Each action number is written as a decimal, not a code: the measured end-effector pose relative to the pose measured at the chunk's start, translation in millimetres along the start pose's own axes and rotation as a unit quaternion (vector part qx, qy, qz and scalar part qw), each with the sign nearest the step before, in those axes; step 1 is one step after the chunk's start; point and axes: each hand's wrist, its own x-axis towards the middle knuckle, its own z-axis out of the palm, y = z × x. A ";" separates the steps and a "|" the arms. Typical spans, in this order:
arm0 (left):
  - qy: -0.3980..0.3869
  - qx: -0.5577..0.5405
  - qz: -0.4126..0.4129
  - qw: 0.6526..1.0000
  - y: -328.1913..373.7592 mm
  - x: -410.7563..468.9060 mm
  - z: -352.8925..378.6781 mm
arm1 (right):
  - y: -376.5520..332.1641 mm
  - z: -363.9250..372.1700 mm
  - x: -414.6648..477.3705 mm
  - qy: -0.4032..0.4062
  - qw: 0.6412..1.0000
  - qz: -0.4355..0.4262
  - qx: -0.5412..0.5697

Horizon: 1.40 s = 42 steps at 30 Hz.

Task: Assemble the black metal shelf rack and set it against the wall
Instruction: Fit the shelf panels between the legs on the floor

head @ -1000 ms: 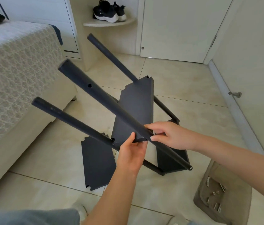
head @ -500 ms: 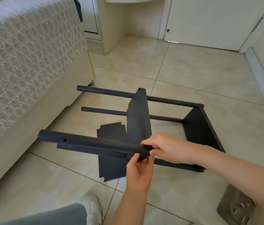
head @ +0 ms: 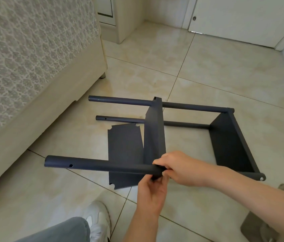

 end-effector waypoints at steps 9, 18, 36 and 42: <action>0.040 -0.031 -0.049 0.998 7.6 5.1 -8.7 | -3.0 2.8 16.1 -0.023 0.999 0.021 0.009; 0.072 0.041 -0.120 0.989 24.3 10.5 -18.9 | 3.3 5.0 29.3 -0.023 0.999 0.014 0.020; 0.011 0.872 -0.096 0.481 83.3 -25.1 56.0 | 24.0 20.2 27.2 0.109 0.976 0.116 0.149; -0.101 0.990 0.046 0.086 104.2 -49.5 122.9 | 25.3 15.8 25.6 0.114 0.971 0.132 0.166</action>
